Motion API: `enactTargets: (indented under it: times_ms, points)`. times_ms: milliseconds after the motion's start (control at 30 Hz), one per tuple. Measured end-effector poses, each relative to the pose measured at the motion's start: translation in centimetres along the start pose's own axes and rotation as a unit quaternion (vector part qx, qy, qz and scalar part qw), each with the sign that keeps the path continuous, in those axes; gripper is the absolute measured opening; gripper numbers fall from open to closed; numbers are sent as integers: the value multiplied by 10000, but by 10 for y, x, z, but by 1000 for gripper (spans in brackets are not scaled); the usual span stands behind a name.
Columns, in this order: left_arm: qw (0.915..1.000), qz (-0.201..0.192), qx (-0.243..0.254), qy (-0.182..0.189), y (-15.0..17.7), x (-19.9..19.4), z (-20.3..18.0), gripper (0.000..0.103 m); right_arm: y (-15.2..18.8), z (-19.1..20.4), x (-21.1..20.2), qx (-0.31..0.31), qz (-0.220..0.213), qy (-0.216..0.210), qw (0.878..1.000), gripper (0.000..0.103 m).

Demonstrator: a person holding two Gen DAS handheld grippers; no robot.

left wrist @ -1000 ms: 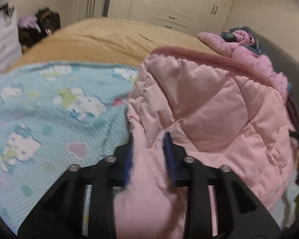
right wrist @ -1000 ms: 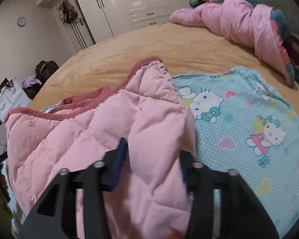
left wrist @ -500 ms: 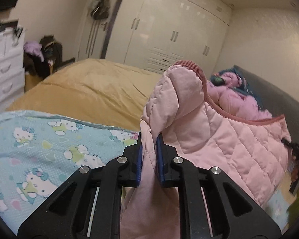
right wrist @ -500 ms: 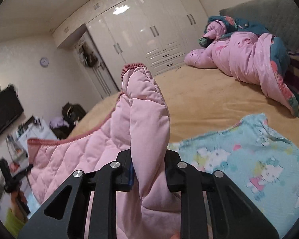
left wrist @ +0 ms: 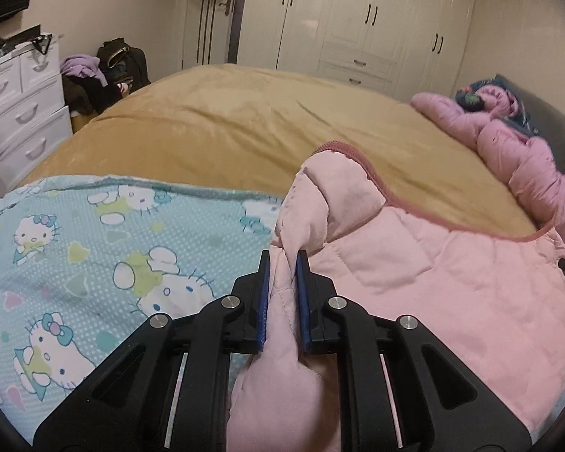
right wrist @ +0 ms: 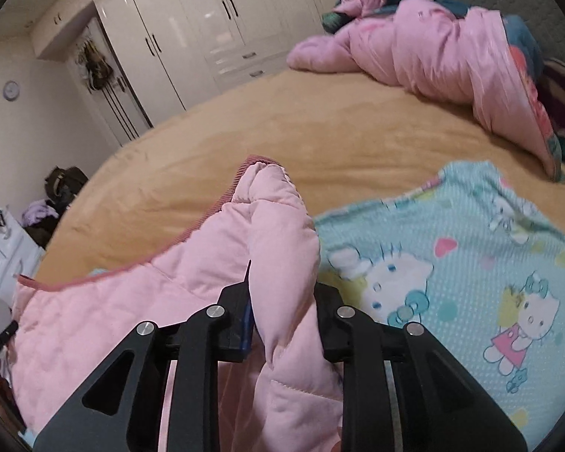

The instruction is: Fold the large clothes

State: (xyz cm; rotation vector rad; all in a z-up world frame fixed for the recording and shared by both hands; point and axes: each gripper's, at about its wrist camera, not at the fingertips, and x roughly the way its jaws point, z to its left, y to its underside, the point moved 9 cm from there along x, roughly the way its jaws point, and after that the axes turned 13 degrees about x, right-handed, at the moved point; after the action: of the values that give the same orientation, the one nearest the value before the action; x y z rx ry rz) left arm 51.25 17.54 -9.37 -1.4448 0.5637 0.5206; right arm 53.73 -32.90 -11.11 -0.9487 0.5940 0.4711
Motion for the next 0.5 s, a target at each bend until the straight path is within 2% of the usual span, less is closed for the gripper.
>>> enactTargets:
  times_ms: [500]
  points:
    - [9981,463,251,-306,25,35,-5,9,35,-25,42,-314,409,788,9956,36]
